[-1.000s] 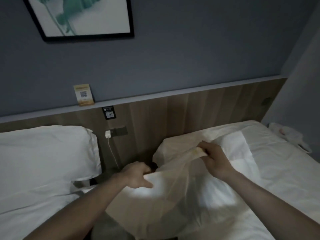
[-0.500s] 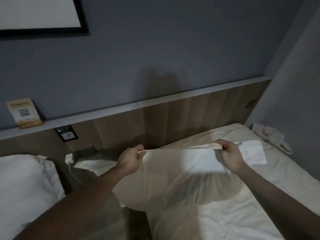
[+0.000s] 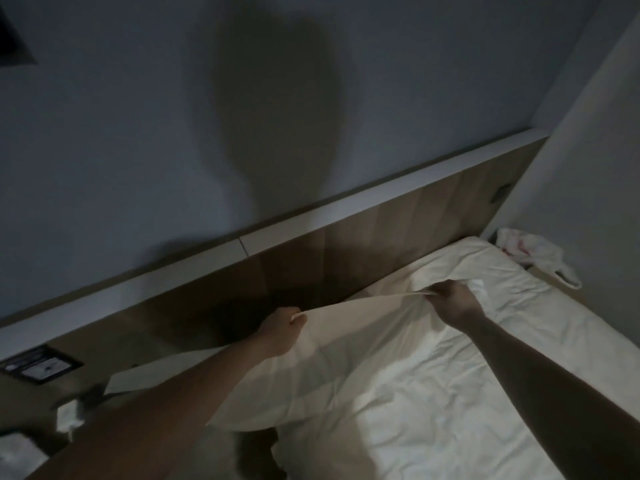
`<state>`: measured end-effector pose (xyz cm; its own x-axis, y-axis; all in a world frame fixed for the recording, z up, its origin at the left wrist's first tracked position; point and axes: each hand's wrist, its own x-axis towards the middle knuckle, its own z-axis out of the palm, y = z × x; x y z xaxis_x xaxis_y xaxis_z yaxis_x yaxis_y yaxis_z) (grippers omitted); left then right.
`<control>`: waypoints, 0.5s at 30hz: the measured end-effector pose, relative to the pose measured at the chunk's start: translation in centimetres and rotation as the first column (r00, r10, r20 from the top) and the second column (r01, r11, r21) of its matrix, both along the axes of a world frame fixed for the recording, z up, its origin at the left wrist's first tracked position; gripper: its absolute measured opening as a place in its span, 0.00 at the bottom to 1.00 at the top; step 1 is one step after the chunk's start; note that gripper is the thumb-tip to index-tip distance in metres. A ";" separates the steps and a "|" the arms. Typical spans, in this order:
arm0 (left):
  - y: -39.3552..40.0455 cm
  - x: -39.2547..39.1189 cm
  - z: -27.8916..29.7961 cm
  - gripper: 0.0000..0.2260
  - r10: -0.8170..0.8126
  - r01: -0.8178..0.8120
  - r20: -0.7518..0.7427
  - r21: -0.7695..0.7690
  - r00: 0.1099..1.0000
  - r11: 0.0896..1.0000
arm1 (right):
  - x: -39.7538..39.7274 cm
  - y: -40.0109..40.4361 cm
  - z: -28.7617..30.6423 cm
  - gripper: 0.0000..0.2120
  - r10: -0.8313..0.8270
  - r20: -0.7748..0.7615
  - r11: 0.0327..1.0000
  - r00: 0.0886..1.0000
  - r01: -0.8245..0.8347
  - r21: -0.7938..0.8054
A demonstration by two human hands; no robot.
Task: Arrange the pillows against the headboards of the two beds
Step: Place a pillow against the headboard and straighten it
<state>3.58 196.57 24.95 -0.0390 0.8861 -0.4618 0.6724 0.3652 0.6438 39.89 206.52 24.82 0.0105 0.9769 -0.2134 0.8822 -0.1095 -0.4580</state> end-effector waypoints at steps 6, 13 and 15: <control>7.7 -1.1 -3.2 0.16 0.009 -0.007 0.030 -0.077 1.000 0.997 | -1.4 8.3 -1.3 0.15 -0.026 0.133 0.993 0.991 0.041 -0.112; 13.8 -3.0 -6.9 0.16 0.120 -0.116 -0.159 0.035 0.980 0.993 | -6.2 14.2 -5.4 0.17 -0.061 0.314 0.998 0.947 0.051 0.042; 14.4 -3.8 -7.8 0.18 0.146 -0.139 -0.231 0.045 0.962 0.989 | -7.6 14.5 -7.5 0.23 -0.162 0.204 0.985 0.966 0.146 0.088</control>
<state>-0.18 210.97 17.17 -0.2693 0.8760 -0.4001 0.7474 0.4521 0.4868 32.27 221.03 17.37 0.1990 0.9726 -0.1199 0.9342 -0.2252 -0.2766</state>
